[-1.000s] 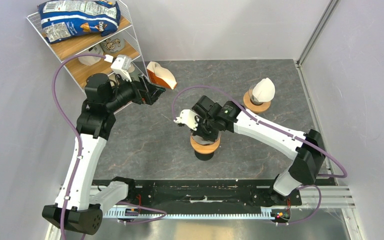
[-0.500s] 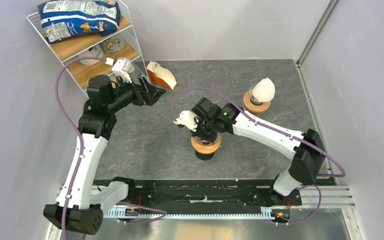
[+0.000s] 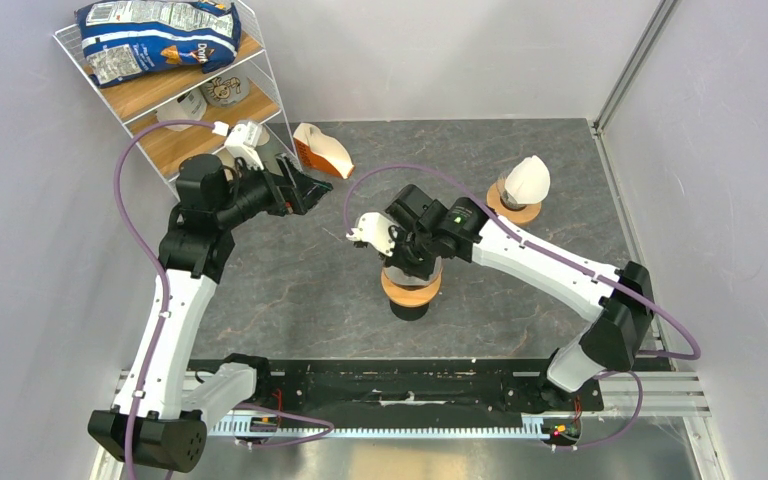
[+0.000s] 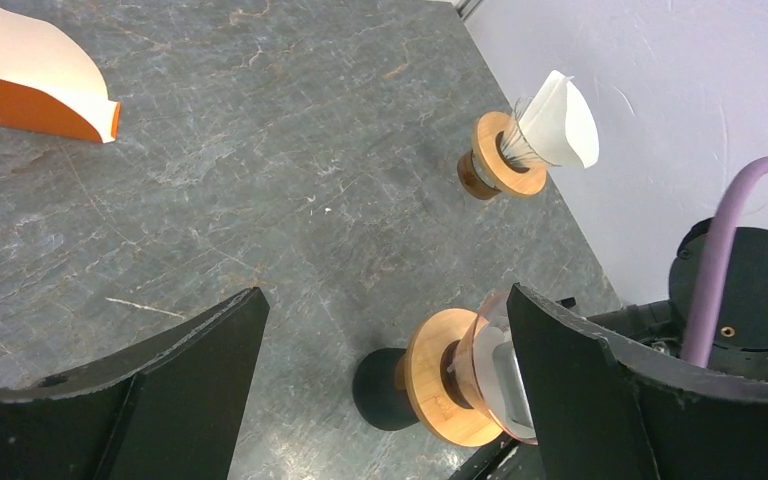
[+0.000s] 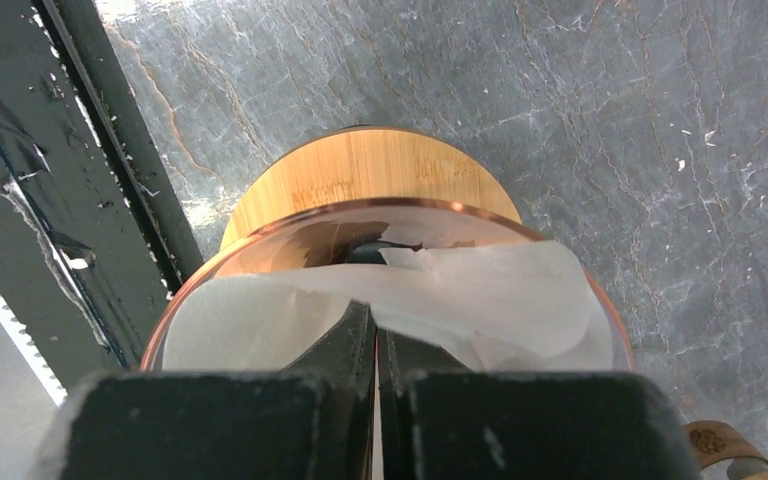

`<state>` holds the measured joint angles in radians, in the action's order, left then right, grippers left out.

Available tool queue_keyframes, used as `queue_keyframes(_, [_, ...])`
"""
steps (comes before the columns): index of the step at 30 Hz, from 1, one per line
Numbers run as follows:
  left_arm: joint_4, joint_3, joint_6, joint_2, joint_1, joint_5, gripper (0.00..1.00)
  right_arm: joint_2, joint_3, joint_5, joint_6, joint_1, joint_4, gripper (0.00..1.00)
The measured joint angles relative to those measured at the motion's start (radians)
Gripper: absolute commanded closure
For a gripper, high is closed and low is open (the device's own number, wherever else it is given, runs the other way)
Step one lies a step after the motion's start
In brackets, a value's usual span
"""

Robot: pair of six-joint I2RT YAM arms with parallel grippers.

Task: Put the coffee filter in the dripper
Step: Place the coffee filter in the coffee dripper, then reset both arms

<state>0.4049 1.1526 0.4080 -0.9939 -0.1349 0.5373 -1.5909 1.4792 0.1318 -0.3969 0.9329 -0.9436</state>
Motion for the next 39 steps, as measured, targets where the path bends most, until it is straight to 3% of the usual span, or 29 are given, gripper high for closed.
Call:
queue_keyframes(13, [-0.010,-0.015,0.008,0.000,0.000,0.024,0.02,0.029,0.093,0.006,0.001,0.000,-0.074,1.00])
queue_keyframes(26, [0.063,0.014,-0.045,-0.053,0.000,0.089,0.02,0.190,0.106,0.008,0.023,0.000,-0.052,1.00])
queue_keyframes(32, [0.232,0.171,-0.166,-0.158,0.000,0.128,0.02,0.253,0.108,-0.010,0.098,-0.054,0.010,1.00])
queue_keyframes(39, [0.536,0.544,-0.326,-0.404,-0.001,0.137,0.01,0.327,0.092,0.002,0.268,-0.288,0.119,1.00])
